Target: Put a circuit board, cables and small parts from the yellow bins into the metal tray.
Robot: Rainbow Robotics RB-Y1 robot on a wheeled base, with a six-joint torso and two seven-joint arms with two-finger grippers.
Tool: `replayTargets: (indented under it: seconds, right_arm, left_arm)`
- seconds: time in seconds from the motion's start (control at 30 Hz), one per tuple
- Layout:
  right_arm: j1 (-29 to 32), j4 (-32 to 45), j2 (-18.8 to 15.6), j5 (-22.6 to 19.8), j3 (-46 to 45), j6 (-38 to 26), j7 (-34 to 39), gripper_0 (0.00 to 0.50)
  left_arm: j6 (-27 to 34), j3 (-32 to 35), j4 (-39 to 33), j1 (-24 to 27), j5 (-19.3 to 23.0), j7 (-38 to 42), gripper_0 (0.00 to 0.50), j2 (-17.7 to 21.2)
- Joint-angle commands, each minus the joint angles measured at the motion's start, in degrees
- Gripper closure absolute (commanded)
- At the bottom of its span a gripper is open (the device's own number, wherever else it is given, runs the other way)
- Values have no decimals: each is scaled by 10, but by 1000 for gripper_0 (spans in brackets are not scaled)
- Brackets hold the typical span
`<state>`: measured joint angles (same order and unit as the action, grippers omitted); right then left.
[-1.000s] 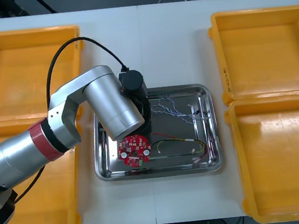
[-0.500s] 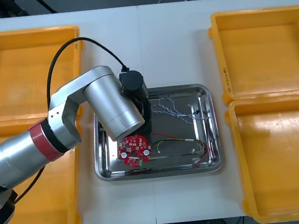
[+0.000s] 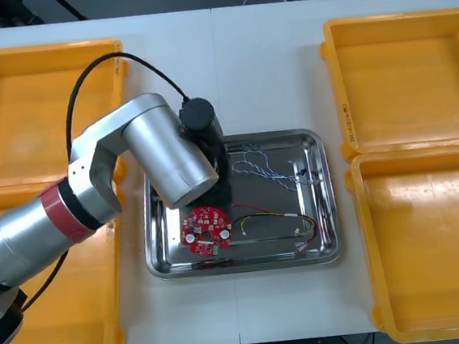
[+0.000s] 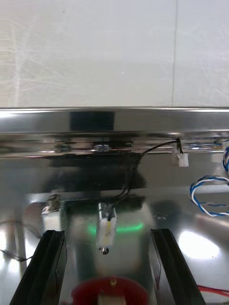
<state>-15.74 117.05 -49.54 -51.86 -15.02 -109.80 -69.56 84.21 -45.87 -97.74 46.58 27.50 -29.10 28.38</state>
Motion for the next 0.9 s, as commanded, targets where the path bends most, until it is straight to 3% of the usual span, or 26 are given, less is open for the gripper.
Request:
replayTargets:
  seconds: [0.03,0.27,0.6,0.9]
  right_arm:
    - [16,26,-26,-4,-19,-2,28,0]
    - [34,29,-26,-4,-22,17,32,0]
    - [48,44,-26,-10,-36,31,37,0]
    - [48,47,-26,-10,-41,63,41,0]
  left_arm:
    - [54,80,-47,-1,37,-59,0,13]
    - [139,162,-93,-1,86,-122,0,35]
    - [233,275,-106,-3,142,-222,0,63]
    - [258,358,-106,-30,164,-307,0,99]
